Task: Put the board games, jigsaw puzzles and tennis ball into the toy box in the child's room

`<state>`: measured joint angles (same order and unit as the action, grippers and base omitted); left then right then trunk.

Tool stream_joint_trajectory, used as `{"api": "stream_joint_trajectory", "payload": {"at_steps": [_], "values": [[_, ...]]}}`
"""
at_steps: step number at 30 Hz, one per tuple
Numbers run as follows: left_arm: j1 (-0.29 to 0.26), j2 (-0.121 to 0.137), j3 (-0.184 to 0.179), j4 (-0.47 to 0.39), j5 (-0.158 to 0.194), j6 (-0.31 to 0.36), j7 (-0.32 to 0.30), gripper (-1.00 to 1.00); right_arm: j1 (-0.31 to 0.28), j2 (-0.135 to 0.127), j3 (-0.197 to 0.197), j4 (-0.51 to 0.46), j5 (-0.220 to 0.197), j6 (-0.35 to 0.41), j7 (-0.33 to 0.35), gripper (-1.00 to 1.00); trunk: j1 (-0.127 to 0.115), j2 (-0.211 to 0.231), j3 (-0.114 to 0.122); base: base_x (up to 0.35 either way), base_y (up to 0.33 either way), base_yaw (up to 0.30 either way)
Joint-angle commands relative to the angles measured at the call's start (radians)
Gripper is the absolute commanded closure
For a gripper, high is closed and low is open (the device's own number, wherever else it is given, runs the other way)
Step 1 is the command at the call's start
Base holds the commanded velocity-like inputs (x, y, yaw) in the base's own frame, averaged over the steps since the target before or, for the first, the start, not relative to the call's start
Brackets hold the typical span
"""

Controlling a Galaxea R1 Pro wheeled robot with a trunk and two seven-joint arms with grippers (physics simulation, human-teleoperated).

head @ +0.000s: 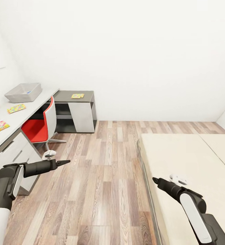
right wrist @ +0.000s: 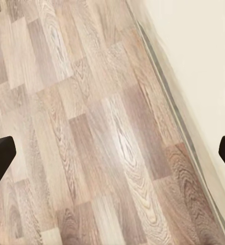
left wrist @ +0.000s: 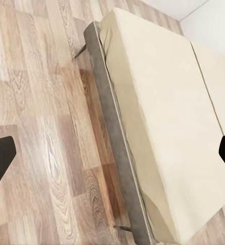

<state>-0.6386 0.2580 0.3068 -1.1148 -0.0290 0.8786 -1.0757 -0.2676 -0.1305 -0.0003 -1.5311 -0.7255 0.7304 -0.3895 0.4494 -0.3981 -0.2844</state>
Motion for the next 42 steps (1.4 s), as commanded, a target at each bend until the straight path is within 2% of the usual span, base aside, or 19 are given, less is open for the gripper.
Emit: {"api": "stream_joint_trajectory", "payload": {"at_steps": [1,33,42], "values": [[-0.001,0.000,0.001,0.000,-0.003,0.008,-0.006,-1.00,-0.001,-0.001,0.000,-0.001,-0.010,0.002,-0.009,-1.00,0.001,-0.002,-0.002,0.000,0.000,0.000],[-0.001,0.000,0.001,0.000,-0.003,0.008,-0.006,-1.00,-0.001,0.002,0.000,0.000,-0.008,0.000,-0.009,-1.00,0.001,-0.002,-0.002,-0.025,-0.002,0.000],[-0.001,0.000,0.001,0.000,-0.003,0.008,-0.006,-1.00,-0.001,0.002,0.000,0.000,-0.008,0.000,-0.009,-1.00,0.001,-0.002,-0.002,-0.109,0.000,0.000]]}}
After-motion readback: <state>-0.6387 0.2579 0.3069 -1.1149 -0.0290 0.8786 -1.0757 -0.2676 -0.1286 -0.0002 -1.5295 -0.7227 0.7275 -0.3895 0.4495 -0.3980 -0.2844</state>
